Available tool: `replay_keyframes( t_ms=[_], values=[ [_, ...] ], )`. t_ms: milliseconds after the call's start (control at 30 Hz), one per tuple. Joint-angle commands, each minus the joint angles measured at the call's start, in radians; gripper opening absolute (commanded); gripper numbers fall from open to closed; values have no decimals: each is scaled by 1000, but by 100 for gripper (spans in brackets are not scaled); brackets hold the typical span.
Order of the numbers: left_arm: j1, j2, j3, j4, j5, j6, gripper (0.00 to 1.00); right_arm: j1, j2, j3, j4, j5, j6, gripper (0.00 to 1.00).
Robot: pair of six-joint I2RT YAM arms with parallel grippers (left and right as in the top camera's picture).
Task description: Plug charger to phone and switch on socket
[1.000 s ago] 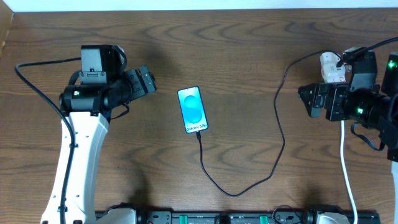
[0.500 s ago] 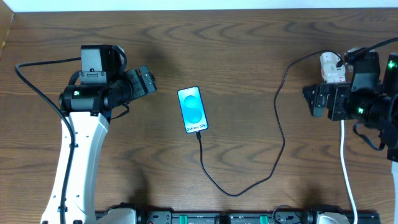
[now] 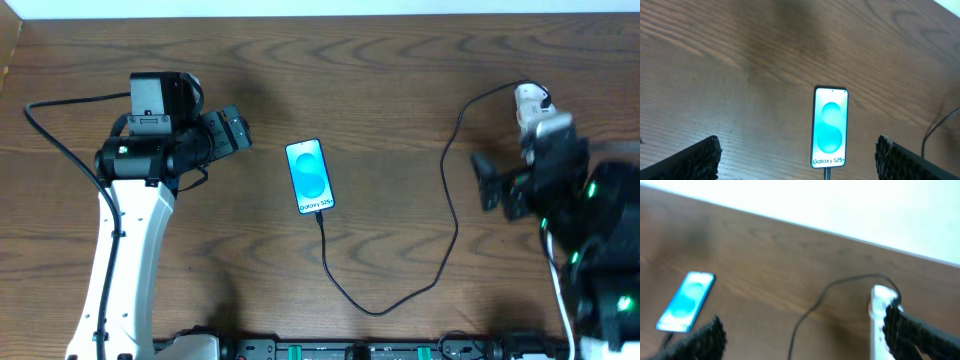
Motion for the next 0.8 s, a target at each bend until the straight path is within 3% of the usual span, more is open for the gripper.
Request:
replay_keyframes(
  t_ms=[0, 167, 367, 767],
  values=[
    [3, -5, 5, -3, -14, 10, 98, 9, -126, -172, 72, 4, -56, 99],
    [3, -5, 5, -3, -14, 10, 98, 9, -331, -446, 238, -3, -55, 99],
    [3, -5, 5, -3, -14, 10, 98, 10, -509, -647, 356, -10, -37, 99],
    [3, -5, 5, -3, -14, 10, 98, 16, -650, -838, 464, -16, -29, 99]
  ],
)
